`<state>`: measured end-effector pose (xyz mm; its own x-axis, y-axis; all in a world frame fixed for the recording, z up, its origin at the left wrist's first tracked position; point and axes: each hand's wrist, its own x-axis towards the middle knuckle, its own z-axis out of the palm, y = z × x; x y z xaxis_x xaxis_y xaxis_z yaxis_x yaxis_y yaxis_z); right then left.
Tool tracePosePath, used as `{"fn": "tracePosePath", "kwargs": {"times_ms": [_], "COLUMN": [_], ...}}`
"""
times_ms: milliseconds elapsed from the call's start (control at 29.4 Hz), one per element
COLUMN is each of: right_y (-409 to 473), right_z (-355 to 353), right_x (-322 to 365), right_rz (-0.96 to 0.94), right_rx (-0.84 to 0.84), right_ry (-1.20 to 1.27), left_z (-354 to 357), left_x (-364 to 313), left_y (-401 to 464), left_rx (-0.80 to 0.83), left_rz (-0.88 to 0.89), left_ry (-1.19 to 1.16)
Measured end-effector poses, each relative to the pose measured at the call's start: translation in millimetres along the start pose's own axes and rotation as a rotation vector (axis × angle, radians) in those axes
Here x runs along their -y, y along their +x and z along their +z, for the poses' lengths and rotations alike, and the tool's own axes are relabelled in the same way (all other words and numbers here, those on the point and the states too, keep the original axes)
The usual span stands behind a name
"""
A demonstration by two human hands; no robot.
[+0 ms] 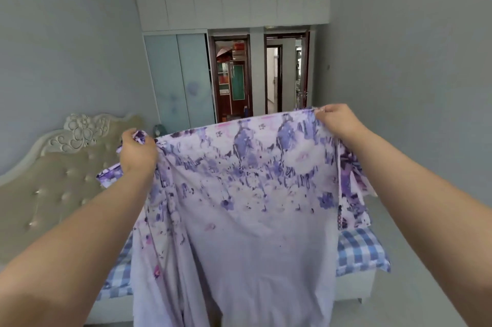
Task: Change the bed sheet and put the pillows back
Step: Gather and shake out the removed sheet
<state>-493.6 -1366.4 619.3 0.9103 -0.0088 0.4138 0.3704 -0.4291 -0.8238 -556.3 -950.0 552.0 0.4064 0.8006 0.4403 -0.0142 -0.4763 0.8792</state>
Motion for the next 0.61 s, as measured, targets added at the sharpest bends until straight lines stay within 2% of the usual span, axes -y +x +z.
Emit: {"fn": "tracePosePath", "kwargs": {"times_ms": [68,170,238,340,408,476,544,612], "right_y": [-5.8,-17.0,-24.0,-33.7,-41.8,-49.9,-55.5,-57.2], "right_z": [5.8,18.9,36.8,68.6,86.3,100.4,108.8,110.9], "right_x": [-4.9,2.1,15.8,41.2,53.9,60.4,61.3,57.8], "right_rz": [0.144,0.453,0.52,0.556,0.488,0.363,0.269,0.225], "right_rx": [0.138,0.559,0.727,0.722,0.675,0.656,0.656,0.701], "right_ry": [0.147,0.381,0.42,0.487,0.502,0.469,0.422,0.405], "left_z": [-4.3,-0.7,5.1,7.0,2.3,-1.0,0.3,2.6], "left_x": [-6.8,-25.0,-41.8,-67.2,-81.3,-89.9,-88.8,-83.3], "left_y": [3.4,1.3,-12.3,-42.3,-62.1,-78.5,-88.5,-92.3], "left_rx": [0.085,0.267,0.378,0.682,1.041,1.349,1.446,1.4], "left_rz": [-0.022,-0.031,-0.02,0.089,0.221,0.245,0.24,0.211], "left_ry": [-0.044,-0.051,-0.088,-0.159,-0.085,-0.057,-0.094,-0.135]}}
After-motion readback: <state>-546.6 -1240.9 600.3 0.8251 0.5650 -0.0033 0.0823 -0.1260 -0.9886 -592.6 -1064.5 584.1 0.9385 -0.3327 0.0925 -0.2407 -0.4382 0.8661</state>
